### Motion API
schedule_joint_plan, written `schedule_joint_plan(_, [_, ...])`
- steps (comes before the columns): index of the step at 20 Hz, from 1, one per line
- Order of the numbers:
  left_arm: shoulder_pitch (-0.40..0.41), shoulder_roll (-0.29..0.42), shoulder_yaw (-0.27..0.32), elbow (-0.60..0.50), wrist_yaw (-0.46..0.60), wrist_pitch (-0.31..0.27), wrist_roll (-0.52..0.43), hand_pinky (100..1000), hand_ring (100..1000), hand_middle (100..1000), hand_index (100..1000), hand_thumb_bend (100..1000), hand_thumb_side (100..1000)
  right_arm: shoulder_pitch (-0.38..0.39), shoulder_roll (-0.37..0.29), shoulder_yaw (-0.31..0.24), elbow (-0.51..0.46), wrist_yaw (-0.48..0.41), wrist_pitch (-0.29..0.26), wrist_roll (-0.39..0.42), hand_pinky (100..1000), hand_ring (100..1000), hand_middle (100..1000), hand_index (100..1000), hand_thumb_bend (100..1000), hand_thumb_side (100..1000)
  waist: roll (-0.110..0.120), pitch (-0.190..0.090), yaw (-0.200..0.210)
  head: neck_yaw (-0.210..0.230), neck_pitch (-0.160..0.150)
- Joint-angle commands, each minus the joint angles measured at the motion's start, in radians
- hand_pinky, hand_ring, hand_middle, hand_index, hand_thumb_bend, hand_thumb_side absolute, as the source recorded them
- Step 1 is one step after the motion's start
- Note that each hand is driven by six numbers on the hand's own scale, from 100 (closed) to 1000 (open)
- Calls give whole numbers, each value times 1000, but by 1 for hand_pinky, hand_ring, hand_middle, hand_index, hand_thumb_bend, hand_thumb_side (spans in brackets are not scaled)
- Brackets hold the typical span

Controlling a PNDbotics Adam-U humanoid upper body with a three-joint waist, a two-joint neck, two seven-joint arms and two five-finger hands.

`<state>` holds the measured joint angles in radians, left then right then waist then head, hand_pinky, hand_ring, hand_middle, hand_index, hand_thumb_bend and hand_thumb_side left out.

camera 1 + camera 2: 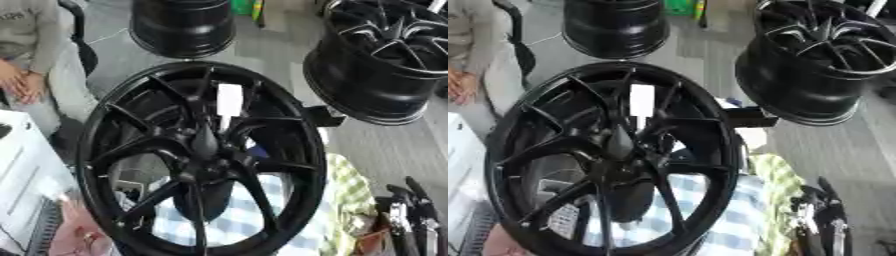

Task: Pull the pin out of the wheel hub.

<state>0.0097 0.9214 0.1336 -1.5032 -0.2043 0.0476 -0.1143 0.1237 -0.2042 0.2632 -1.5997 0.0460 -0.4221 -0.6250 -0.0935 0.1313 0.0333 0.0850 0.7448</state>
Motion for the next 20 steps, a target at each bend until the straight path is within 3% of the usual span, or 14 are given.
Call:
schedule_joint_plan(1, [-3,20,18,-21,12,-3,25,853,813,825,906,563,651,-3,-9,-7,-10,2,1,-1,573,593,671,894,100,625,7,-8,-1,1,-9])
schedule_joint_plan(11, [25,-67,41,-161,114,-43,179,794,760,750,855,398,632,-3,-7,-8,-10,1,-1,-3,573,593,672,894,100,626,7,-7,1,4,-10])
schedule_joint_plan(20, [58,-299,69,-321,280,-55,447,749,725,709,822,242,627,-4,-3,-8,-9,-1,-2,-4,572,593,672,894,100,626,3,-5,8,6,-11])
